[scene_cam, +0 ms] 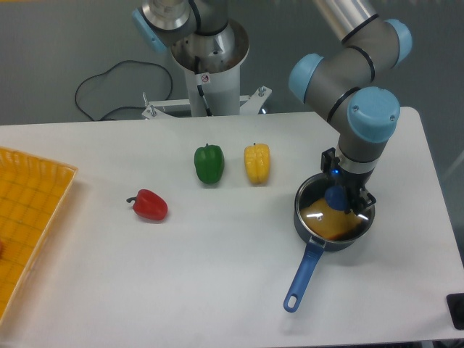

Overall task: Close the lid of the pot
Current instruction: 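Hold the lid on the saucepan, adjusting its seat, then open the gripper and raise it off the lid knob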

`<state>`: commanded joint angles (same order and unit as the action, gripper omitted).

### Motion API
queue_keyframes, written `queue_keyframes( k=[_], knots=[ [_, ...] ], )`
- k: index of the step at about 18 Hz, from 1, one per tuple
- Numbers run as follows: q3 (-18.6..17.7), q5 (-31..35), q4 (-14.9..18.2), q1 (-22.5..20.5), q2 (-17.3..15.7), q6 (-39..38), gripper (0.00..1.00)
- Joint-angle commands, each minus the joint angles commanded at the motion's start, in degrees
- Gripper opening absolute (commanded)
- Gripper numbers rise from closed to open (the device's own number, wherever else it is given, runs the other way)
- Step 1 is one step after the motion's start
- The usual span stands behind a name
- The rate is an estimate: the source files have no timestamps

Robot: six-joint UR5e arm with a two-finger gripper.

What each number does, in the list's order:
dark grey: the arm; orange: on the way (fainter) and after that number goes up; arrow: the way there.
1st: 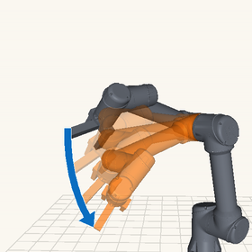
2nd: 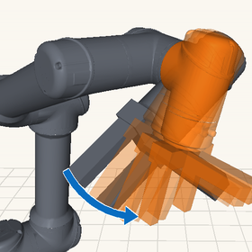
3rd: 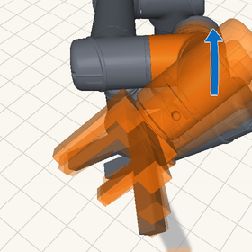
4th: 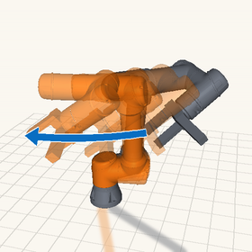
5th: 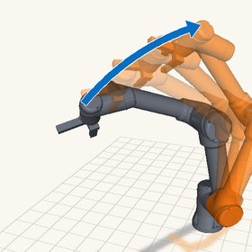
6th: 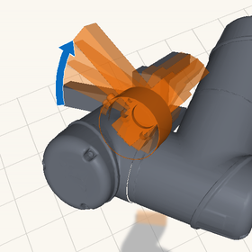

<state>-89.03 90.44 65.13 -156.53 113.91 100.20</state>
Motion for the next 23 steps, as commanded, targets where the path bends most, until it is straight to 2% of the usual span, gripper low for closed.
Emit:
queue_keyframes(
  k=[15, 16, 17, 18, 23],
  knots=[
    [-0.5, 0.1, -0.1, 0.2, 0.1, -0.2, 0.65],
    [-0.4, 0.1, -0.1, 0.2, 0.1, -0.2, 0.69],
    [-0.4, 0.1, -0.1, 0.1, 0.1, -0.1, 0.8],
    [-0.2, 0.1, -0.1, 0.1, 0.1, 0.2, 1.0],
    [1.4, 0.3, 0.9, -0.1, 0.5, -0.6, 1.0]
  ],
)
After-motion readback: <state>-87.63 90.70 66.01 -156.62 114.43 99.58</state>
